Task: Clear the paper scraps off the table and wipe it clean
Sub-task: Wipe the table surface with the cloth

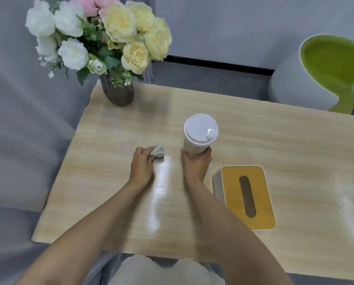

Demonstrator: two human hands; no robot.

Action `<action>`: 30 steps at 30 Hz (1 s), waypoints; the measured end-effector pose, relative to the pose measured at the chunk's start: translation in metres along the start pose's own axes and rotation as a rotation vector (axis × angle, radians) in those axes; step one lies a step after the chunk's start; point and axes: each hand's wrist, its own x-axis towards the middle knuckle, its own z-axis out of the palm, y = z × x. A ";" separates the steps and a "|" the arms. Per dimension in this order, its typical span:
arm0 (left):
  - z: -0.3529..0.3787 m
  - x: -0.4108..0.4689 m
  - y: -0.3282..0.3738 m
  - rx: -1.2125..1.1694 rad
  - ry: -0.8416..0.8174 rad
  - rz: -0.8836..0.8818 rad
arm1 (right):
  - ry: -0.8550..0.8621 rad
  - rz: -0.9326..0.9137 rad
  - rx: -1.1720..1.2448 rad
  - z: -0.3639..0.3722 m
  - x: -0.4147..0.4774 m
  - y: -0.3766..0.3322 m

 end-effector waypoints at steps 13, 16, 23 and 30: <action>0.002 0.000 -0.007 0.116 0.004 0.039 | -0.036 -0.003 -0.067 -0.004 0.000 0.011; -0.008 -0.004 -0.012 0.215 -0.005 0.053 | -0.048 0.030 -0.063 -0.006 -0.011 0.010; -0.015 -0.009 -0.036 0.542 -0.095 0.228 | -0.170 0.004 -0.262 -0.017 -0.075 0.037; -0.003 -0.016 -0.032 0.338 0.002 0.101 | -0.344 -0.159 -0.449 -0.035 -0.101 0.065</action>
